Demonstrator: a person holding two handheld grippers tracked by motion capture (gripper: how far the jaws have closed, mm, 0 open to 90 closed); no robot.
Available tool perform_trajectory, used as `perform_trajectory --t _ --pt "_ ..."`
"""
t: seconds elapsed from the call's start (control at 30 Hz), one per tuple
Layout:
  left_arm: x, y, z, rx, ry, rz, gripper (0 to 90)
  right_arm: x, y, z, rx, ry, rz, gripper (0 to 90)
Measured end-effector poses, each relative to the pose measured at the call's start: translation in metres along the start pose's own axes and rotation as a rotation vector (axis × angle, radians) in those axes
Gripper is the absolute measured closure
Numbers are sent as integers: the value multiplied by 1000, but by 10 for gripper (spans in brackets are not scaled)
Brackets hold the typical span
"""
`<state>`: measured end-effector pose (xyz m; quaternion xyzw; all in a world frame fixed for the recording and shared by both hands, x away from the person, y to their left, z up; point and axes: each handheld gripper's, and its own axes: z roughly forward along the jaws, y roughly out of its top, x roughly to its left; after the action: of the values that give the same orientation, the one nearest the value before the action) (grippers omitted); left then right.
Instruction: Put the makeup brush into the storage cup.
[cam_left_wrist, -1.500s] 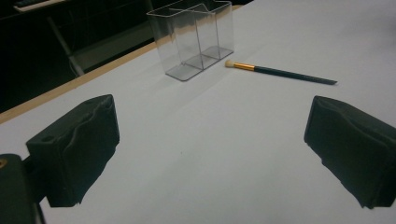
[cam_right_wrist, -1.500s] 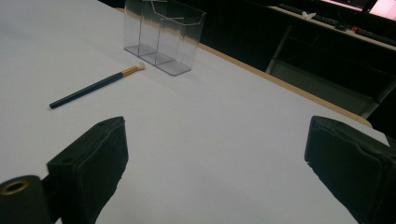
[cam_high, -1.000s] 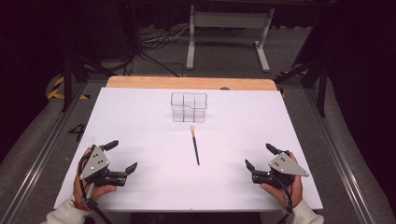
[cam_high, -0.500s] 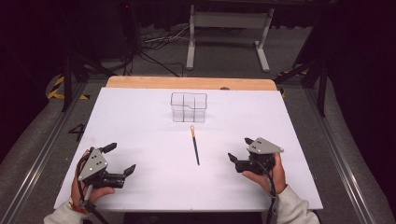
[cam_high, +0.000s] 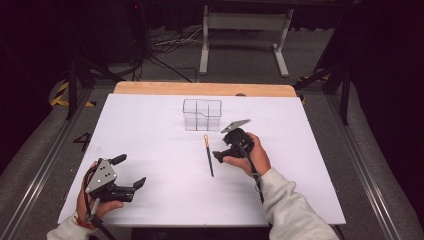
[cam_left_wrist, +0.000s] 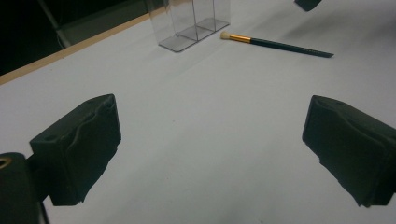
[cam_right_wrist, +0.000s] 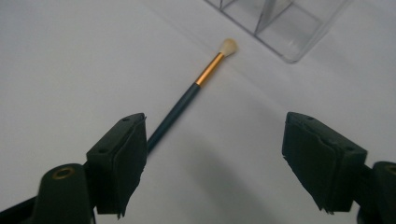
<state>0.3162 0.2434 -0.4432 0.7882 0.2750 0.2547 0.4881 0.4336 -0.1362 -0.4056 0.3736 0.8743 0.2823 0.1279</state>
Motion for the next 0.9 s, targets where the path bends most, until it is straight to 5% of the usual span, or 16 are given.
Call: perform_trajectory --t 0.33,0.47,0.6,0.73,0.9 --pt "0 -2 2 30 -24 -8 52 -2 38 45 227 4 50 349" --pt "-1 -2 3 42 -31 3 53 -4 43 59 290 -10 24 396" --pt "-2 -2 2 42 -34 11 58 -4 49 60 305 -32 12 540" --pt "-1 -2 2 38 -40 3 58 -4 49 59 291 -12 5 819" --pt "-2 -2 4 46 -44 2 59 -7 44 57 253 4 14 841"
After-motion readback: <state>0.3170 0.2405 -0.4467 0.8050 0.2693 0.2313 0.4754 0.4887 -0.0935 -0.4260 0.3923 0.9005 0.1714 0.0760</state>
